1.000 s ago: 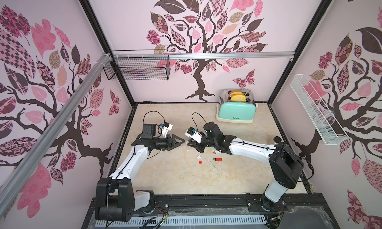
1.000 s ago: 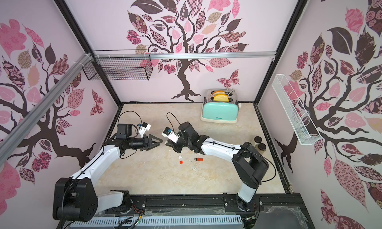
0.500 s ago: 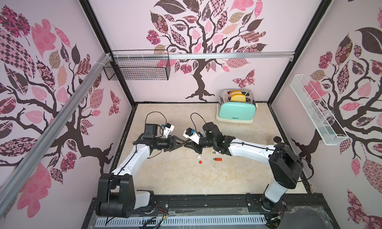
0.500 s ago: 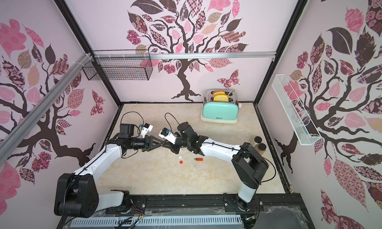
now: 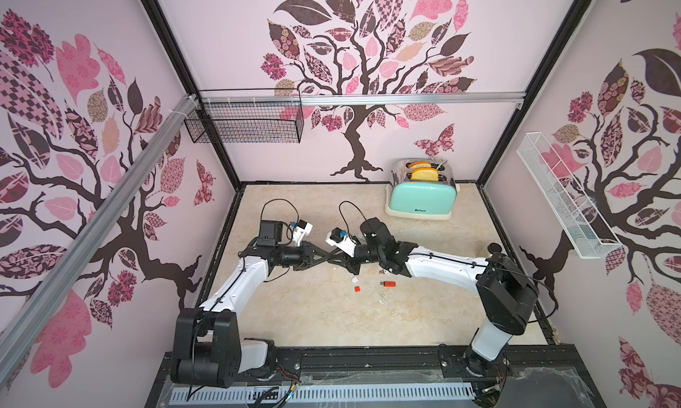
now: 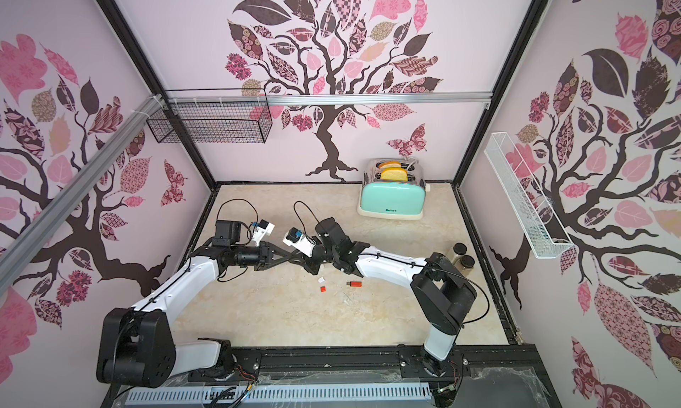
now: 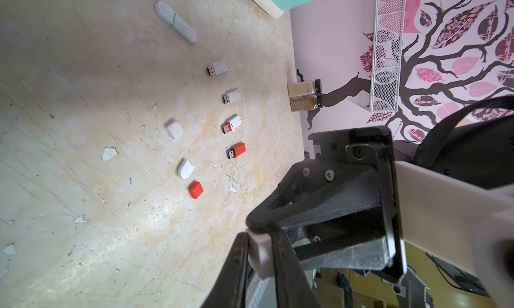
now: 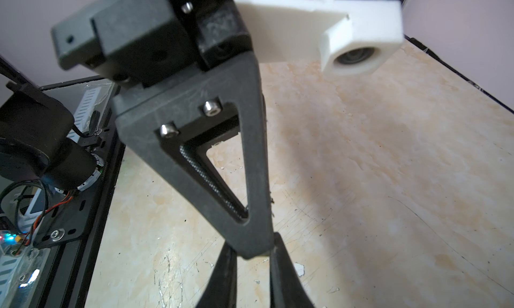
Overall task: Close the usb drive cover
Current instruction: Pick up the cover from the center of the board.
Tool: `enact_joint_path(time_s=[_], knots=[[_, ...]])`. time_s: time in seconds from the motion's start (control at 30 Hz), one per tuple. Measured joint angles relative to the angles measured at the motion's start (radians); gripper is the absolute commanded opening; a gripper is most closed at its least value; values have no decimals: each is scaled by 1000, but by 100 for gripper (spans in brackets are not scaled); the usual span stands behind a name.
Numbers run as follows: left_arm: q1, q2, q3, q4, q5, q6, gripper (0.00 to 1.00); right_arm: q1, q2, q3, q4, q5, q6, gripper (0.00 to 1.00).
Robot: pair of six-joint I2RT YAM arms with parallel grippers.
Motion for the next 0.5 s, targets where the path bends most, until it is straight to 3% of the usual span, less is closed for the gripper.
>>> enact_joint_path(time_s=[0.2, 0.5], knots=[[3, 0, 0, 0, -23, -15, 0, 0, 11, 19, -20, 11, -2, 11], [-5, -3, 0, -13, -18, 1, 0, 5, 6, 30, -74, 47, -44, 34]])
